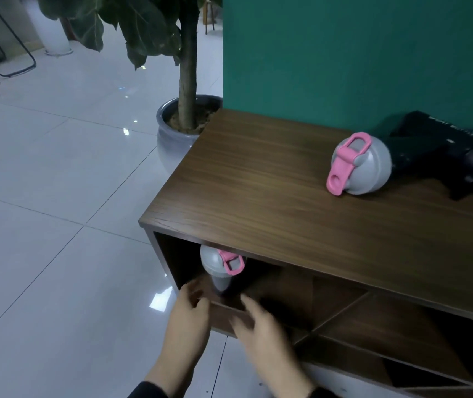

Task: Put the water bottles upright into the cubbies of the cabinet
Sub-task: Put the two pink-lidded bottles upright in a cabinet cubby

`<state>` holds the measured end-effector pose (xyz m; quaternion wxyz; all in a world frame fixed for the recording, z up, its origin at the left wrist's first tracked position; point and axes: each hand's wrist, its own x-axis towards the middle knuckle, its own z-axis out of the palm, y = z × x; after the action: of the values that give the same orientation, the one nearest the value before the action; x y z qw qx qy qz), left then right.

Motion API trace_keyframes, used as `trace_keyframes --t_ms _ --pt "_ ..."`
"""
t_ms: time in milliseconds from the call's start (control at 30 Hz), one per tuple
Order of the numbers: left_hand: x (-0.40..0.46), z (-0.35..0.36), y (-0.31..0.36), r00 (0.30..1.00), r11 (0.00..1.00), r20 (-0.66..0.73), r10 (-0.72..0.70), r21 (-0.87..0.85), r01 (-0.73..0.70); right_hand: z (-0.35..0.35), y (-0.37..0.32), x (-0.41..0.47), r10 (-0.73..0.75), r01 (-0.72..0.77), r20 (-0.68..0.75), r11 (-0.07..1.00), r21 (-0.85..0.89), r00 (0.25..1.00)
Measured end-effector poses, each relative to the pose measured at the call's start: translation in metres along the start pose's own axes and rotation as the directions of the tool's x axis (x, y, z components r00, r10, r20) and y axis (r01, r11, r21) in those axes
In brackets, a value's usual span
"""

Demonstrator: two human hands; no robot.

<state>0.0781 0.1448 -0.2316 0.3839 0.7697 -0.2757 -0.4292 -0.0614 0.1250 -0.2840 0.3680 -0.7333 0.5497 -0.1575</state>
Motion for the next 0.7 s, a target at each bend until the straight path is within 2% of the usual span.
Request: trace_keyframes --t_ms 67,100,133,167,200,233,267,300,367,433,467,567,700 --pt "-0.009 0.003 0.001 1.000 0.999 0.016 -0.020 0.032 0.019 -0.039 -0.012 -0.048 -0.192 0.192 -0.123 0.981 -0.012 0.974" --pt "-0.014 0.007 0.003 0.999 0.999 0.037 -0.025 0.037 0.024 -0.065 -0.024 -0.064 -0.261 0.267 -0.247 0.964 -0.006 0.933" --pt "-0.020 0.012 0.007 0.998 0.999 0.062 -0.025 0.028 0.023 -0.093 -0.036 -0.075 -0.368 0.380 -0.330 0.924 -0.028 0.869" --pt "-0.026 0.018 0.013 0.996 1.000 0.085 -0.024 0.006 0.023 -0.125 -0.048 -0.082 -0.479 0.473 -0.400 0.873 -0.121 0.781" --pt "-0.033 0.024 0.019 0.994 1.000 0.106 -0.023 -0.016 0.025 -0.156 -0.056 -0.079 -0.545 0.507 -0.468 0.834 -0.219 0.695" --pt "-0.040 0.031 0.025 0.992 0.999 0.125 -0.017 -0.031 0.021 -0.189 -0.065 -0.072 -0.564 0.485 -0.515 0.824 -0.294 0.645" --pt "-0.046 0.038 0.031 0.990 0.999 0.143 -0.005 -0.042 0.011 -0.220 -0.069 -0.058 -0.545 0.429 -0.541 0.838 -0.336 0.641" --pt "-0.052 0.044 0.036 0.987 0.999 0.158 0.007 -0.050 0.001 -0.248 -0.071 -0.040 -0.496 0.341 -0.539 0.866 -0.366 0.681" --pt "-0.062 0.056 0.043 0.984 0.998 0.179 0.023 -0.058 -0.013 -0.292 -0.068 0.005 -0.340 0.131 -0.441 0.889 -0.438 0.831" --pt "-0.069 0.063 0.043 0.981 0.999 0.187 0.046 -0.027 -0.042 -0.320 -0.055 0.048 -0.176 -0.007 -0.274 0.830 -0.558 0.946" --pt "-0.071 0.065 0.041 0.979 0.998 0.194 0.063 0.012 -0.066 -0.329 -0.051 0.065 -0.141 -0.006 -0.189 0.787 -0.616 0.972" --pt "-0.072 0.065 0.035 0.973 0.981 0.203 0.108 0.135 -0.138 -0.336 -0.047 0.091 -0.135 0.074 -0.038 0.731 -0.679 0.990" --pt "-0.068 0.059 0.036 0.974 0.965 0.184 0.133 0.202 -0.170 -0.330 -0.046 0.093 -0.215 0.093 -0.087 0.702 -0.706 0.973"
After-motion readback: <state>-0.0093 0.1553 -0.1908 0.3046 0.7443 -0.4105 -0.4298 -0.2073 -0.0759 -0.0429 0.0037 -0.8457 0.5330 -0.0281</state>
